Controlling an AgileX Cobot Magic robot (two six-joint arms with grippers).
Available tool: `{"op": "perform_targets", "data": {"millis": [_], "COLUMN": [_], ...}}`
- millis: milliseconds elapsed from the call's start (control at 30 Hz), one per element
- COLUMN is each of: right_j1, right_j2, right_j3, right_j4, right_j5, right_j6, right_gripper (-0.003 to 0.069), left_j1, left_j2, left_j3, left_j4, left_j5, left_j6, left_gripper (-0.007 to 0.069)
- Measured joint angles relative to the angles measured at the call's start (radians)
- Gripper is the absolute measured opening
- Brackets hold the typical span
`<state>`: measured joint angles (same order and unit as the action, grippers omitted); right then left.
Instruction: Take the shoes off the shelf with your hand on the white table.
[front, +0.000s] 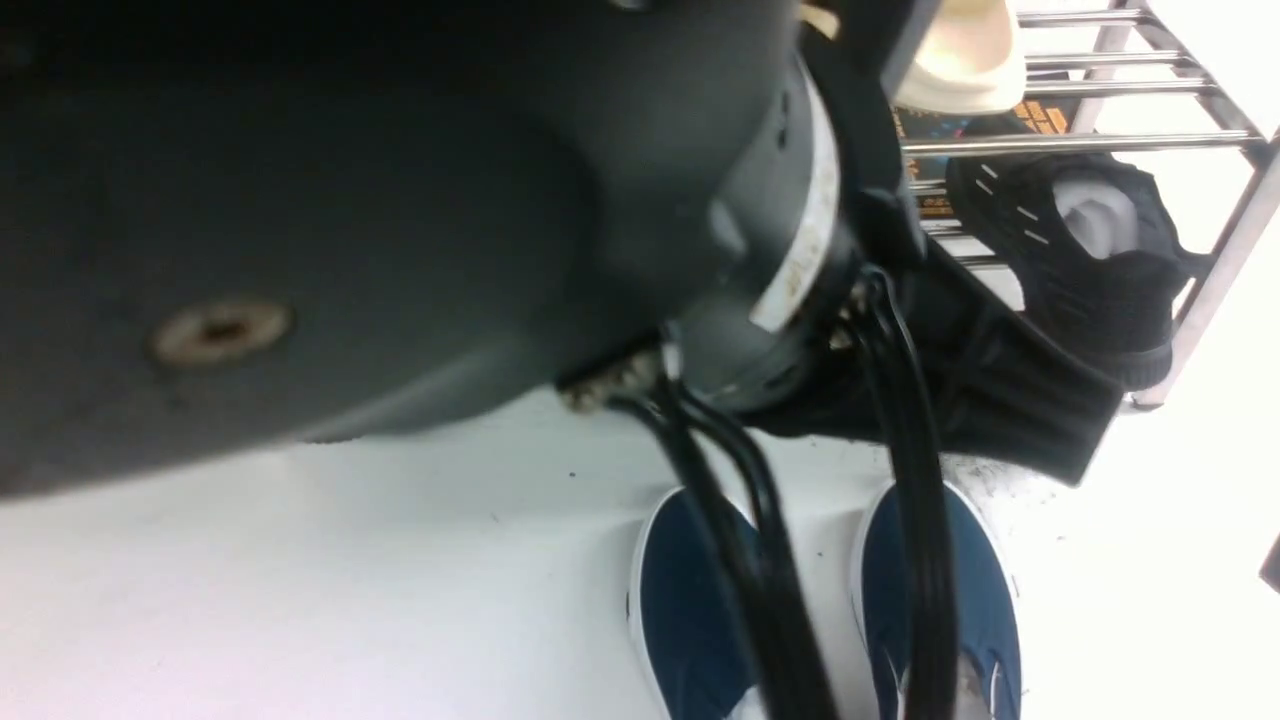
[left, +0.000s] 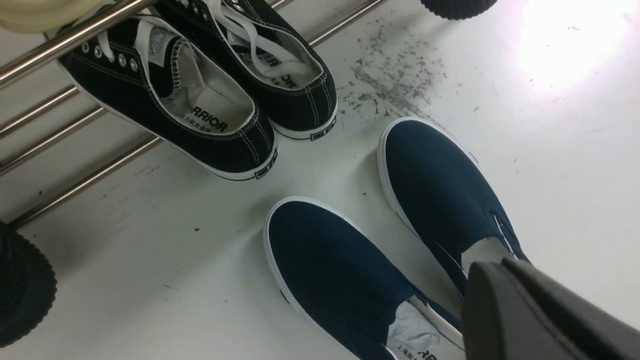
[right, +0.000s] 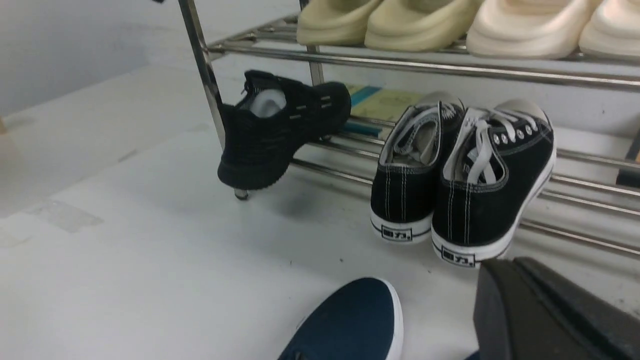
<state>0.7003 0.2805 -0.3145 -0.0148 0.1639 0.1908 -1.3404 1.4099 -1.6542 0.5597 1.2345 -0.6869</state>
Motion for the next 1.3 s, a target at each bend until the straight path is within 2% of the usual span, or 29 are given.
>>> {"op": "perform_targets", "data": {"millis": [100,500,667,867,1067,1100,1133,1267,1300], "right_j1": [0.000,0.000,0.000,-0.021,-0.243,-0.243,-0.298,-0.393,-0.444], "right_j2": [0.000,0.000,0.000,-0.057,-0.165,-0.169,-0.198,-0.237,-0.254], "right_j3": [0.025,0.030,0.037,0.082,0.241,0.247,0.291,0.335,0.334], "right_j4": [0.000,-0.001,-0.001,-0.002,-0.053,-0.053,-0.060,-0.064,-0.066], "right_j5": [-0.042,-0.043,-0.046,0.029,0.114,0.116,0.125,0.186,0.194], "right_j6": [0.000,0.000,0.000,0.000,0.000,0.000,0.000,0.000,0.000], "right_gripper": [-0.0011,-0.0007,-0.0001,0.0000,0.0005,0.0005,0.0006,0.0008,0.0010], "left_j1": [0.000,0.000,0.000,0.000,0.000,0.000,0.000,0.000,0.000], "left_j2": [0.000,0.000,0.000,-0.001,-0.001,-0.001,-0.001,-0.001,-0.001], "left_j3": [0.000,0.000,0.000,0.000,0.000,0.000,0.000,0.000,0.000], "left_j4": [0.003,0.044,0.064,0.072,0.072,0.072,0.074,0.092,0.106], "left_j5": [0.000,0.000,0.000,0.000,0.000,0.000,0.000,0.000,0.000], "left_j6": [-0.003,-0.058,-0.125,-0.155,-0.173,-0.173,-0.173,-0.173,-0.173], "left_gripper": [0.0004,0.0006,0.0011,0.0016,0.0017,0.0017,0.0017,0.0017,0.0017]}}
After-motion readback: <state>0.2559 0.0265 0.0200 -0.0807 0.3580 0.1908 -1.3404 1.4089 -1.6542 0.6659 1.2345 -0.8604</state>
